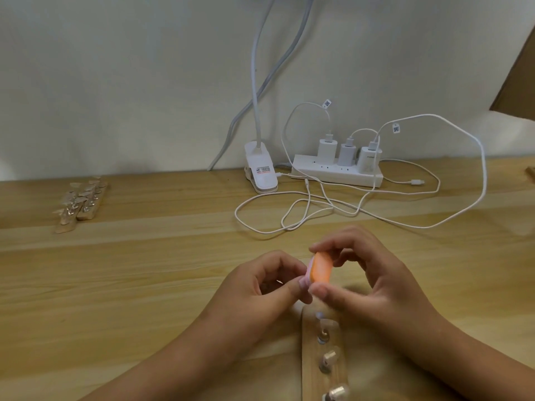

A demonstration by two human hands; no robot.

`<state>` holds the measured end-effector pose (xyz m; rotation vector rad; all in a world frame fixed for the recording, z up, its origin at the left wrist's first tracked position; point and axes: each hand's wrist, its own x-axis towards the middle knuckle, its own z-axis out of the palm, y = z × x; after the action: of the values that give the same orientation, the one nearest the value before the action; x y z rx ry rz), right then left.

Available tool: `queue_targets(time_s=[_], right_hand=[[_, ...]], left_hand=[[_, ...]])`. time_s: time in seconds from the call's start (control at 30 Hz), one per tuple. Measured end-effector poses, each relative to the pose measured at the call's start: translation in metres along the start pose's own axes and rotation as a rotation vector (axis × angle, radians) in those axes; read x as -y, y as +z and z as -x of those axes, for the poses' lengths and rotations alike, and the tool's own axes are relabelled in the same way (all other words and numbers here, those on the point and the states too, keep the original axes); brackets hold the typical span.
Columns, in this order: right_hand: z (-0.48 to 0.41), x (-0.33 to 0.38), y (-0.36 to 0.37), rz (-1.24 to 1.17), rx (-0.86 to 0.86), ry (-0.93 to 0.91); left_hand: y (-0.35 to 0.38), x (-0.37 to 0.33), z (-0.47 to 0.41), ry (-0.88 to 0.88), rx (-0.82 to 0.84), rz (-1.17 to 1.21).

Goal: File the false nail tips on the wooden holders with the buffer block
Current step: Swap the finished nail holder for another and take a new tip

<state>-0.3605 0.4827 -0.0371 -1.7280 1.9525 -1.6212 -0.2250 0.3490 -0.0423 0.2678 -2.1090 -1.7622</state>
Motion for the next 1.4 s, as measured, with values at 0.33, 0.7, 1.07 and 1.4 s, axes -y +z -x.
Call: queue_targets(time_s=[0.33,0.7,1.07,1.4], right_hand=[[0.0017,0.0006,0.0009,0.044,0.004,-0.050],[-0.0001,0.0010,0.0007,0.024,-0.043,0.058],[0.0031,0.0055,0.0024,-0.021,0.031,0.036],[0.0036,0.0055,0.0021,-0.065,0.010,0.118]], left_hand=[[0.0006,-0.0022,0.0011,0.012,-0.014,-0.002],[-0.0014,0.0001,0.0011,-0.005,-0.042,-0.033],[0.0005,0.0013,0.0017,-0.001,-0.037,-0.056],[-0.0008,0.0020,0.0013,0.021,-0.059,-0.044]])
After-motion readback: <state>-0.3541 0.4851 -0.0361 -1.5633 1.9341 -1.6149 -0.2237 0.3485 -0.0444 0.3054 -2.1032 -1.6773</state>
